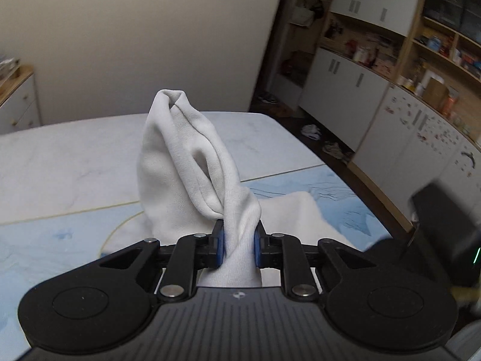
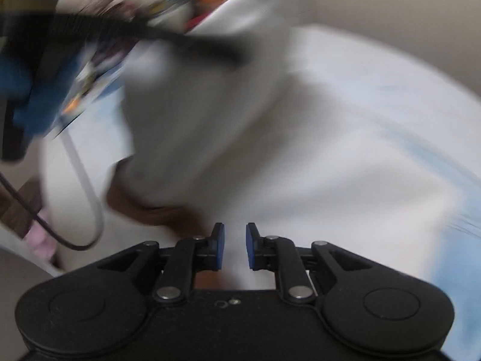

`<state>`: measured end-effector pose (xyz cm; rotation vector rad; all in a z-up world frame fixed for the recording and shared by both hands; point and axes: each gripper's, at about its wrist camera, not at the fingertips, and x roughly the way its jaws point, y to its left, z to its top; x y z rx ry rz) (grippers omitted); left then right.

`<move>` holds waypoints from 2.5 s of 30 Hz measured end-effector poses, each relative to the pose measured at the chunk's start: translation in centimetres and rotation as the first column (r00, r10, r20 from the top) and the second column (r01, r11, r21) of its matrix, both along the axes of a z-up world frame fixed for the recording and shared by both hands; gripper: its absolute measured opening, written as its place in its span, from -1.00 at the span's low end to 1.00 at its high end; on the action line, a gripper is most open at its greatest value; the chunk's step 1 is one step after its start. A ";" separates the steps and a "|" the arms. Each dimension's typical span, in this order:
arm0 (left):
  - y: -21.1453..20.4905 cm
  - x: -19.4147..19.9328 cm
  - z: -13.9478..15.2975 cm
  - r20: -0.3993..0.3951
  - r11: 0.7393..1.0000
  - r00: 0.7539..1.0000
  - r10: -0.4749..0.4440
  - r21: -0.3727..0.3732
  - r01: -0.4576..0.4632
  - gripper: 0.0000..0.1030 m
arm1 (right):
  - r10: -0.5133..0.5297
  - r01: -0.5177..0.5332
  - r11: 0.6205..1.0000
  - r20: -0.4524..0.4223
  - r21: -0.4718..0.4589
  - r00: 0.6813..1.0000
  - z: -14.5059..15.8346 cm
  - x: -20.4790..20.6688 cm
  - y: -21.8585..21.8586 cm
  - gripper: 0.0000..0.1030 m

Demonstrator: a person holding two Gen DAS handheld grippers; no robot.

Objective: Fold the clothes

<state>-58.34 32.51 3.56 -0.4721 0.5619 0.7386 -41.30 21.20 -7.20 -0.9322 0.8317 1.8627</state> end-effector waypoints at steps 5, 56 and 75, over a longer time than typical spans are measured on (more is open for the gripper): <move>0.9 2.5 -0.2 0.021 0.997 0.997 -0.076 -0.019 0.076 -0.67 | -0.185 0.183 0.983 0.096 0.035 0.978 0.5 6.7 -2.7 1.00; 9.4 10.7 -7.4 -0.179 0.975 0.966 -0.188 -0.152 0.161 0.06 | 0.056 -0.055 0.996 -0.017 0.072 0.998 9.7 3.9 1.6 1.00; 6.3 7.9 -4.4 -0.094 0.981 0.977 -0.192 -0.048 0.188 0.13 | -0.494 0.494 0.869 0.007 -0.002 0.869 8.9 3.0 -4.7 1.00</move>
